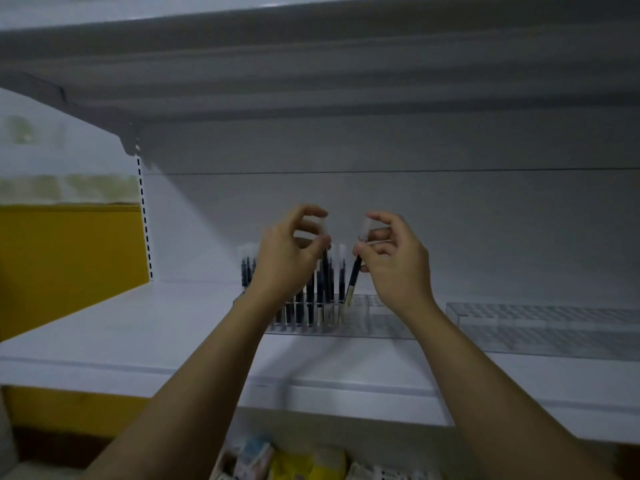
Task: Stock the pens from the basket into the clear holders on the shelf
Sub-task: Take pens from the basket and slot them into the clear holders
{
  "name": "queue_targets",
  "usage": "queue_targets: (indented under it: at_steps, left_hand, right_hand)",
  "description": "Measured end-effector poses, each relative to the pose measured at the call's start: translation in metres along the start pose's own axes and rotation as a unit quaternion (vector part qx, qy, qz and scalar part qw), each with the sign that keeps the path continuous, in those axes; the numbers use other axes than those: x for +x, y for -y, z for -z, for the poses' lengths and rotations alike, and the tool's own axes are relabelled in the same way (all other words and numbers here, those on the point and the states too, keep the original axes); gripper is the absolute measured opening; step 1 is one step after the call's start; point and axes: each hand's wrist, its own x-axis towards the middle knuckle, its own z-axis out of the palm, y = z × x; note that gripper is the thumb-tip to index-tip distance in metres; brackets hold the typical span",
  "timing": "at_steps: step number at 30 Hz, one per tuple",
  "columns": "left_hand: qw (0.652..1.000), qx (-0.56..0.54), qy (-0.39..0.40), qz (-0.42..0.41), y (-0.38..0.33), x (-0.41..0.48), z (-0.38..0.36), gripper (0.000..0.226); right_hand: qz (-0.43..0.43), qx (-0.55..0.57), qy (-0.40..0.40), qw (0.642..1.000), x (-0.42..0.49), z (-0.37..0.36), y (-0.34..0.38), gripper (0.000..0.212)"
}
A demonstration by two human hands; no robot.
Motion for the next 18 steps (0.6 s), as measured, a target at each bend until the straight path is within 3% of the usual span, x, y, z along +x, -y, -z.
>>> queue_targets:
  at_steps: [7,14,18]
  left_hand:
    - [0.993,0.1,0.018,-0.065,0.019,0.021,-0.011,0.027]
    - [0.993,0.1,0.0,-0.057,0.028,0.027,-0.012,0.024]
    - [0.994,0.098,0.011,-0.046,0.026,0.027,-0.014,0.024]
  right_hand:
    - [0.007,0.008,-0.006,1.0,0.02,-0.013,-0.022,0.037]
    - [0.013,-0.005,0.004,1.0,0.024,-0.016,-0.032,0.037]
    - [0.001,-0.049,0.059,0.997,0.015,-0.019,-0.04,0.038]
